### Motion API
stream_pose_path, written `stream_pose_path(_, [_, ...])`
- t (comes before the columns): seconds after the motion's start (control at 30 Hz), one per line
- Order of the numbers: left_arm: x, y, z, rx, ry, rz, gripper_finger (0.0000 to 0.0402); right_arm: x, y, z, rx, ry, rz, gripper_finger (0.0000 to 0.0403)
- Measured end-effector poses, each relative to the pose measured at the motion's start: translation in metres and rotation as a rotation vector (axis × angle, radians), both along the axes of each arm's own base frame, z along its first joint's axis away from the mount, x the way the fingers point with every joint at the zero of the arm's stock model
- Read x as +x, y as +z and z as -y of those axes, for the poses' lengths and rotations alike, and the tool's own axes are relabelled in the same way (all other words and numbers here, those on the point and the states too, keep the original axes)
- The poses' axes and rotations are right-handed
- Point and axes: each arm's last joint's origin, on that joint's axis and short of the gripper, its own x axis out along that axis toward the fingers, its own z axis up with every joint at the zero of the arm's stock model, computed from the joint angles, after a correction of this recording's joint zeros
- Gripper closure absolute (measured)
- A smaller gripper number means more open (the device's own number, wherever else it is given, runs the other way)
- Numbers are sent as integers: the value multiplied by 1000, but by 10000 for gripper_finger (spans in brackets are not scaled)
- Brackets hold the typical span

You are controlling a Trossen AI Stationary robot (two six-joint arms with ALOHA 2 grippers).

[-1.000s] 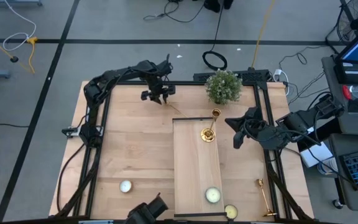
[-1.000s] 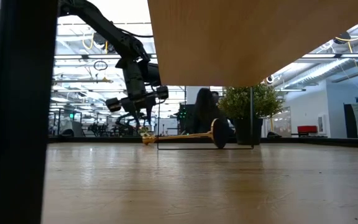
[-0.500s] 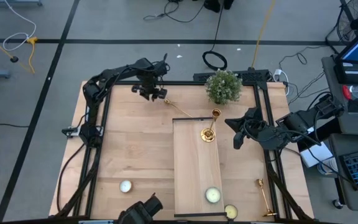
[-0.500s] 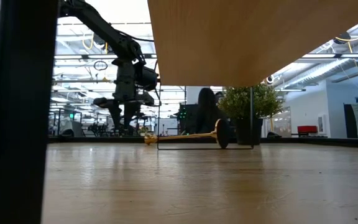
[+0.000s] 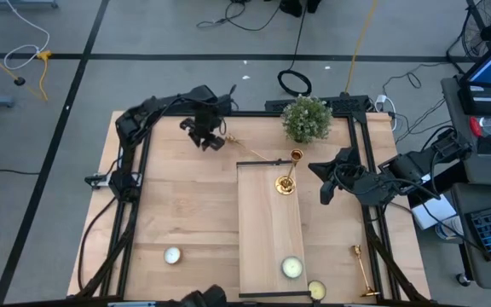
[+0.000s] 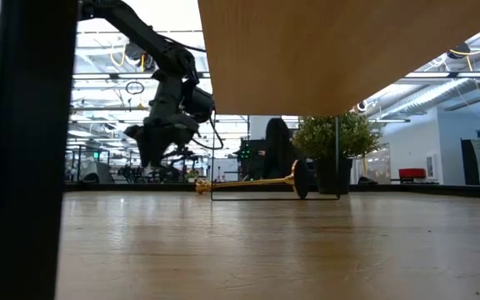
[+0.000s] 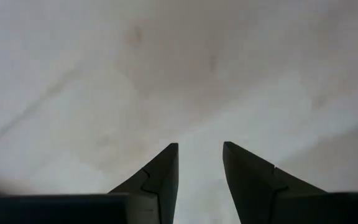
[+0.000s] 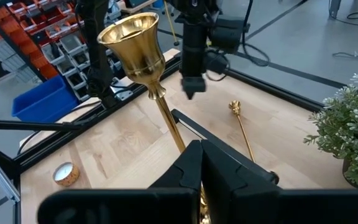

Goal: Pick & Place candle stick holders
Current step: Adjust the shelf

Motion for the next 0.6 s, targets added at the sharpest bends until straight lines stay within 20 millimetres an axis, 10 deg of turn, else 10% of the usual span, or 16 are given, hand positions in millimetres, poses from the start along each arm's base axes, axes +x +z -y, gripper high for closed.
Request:
stream_pose_path(0.3, [8, 48, 51, 44, -131, 76, 281, 0, 0, -1, -6, 34, -20, 403])
stream_pose_path(0.6, [4, 116, 111, 269, -347, 340, 391, -2, -1, -6, -26, 93, -41, 403])
